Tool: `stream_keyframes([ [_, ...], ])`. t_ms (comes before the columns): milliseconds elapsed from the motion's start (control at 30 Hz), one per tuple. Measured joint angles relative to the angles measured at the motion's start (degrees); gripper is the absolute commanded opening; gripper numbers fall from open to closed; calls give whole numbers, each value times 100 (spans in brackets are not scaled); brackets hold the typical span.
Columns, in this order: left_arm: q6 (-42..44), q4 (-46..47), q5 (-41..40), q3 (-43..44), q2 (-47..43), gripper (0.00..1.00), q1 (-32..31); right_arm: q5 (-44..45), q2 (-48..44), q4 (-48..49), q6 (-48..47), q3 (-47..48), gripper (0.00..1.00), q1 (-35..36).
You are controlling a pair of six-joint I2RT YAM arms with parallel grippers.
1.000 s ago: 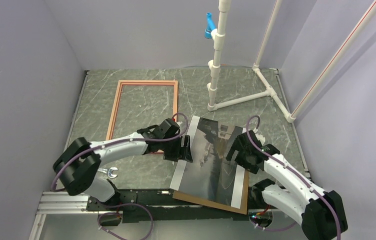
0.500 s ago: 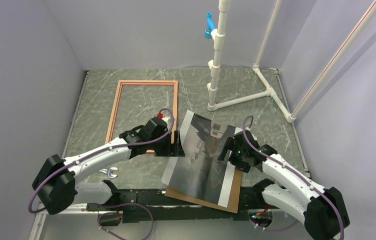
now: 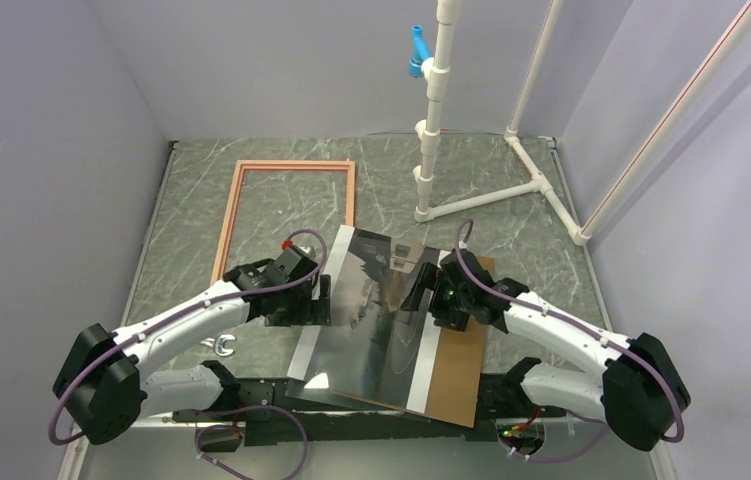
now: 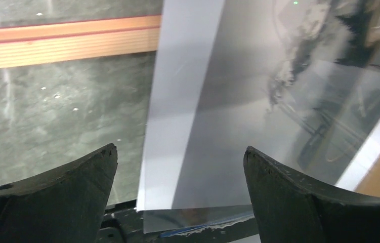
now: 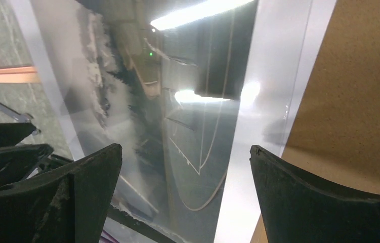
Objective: Put the photo into the frame
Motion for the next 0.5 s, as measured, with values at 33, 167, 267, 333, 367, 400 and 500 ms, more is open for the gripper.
stream_keyframes([
  [33,28,-90,-70,0,35,98,13,4,-39,63,-33,7,99,7],
  [167,140,-297,-282,0,234,98,83,57,-369,136,-61,0,99,7],
  [267,232,-310,-313,-35,271,98,188,227,-772,170,-37,-55,99,2],
  [333,289,-223,-275,-105,256,97,308,396,-898,173,-39,-120,99,-26],
  [367,326,-153,-232,-164,245,97,385,474,-909,170,-44,-160,99,-63],
  [400,380,-79,-155,-232,229,97,466,518,-901,170,-68,-199,99,-122],
  [500,479,149,92,-452,166,97,723,461,-748,219,-219,-293,98,-516],
])
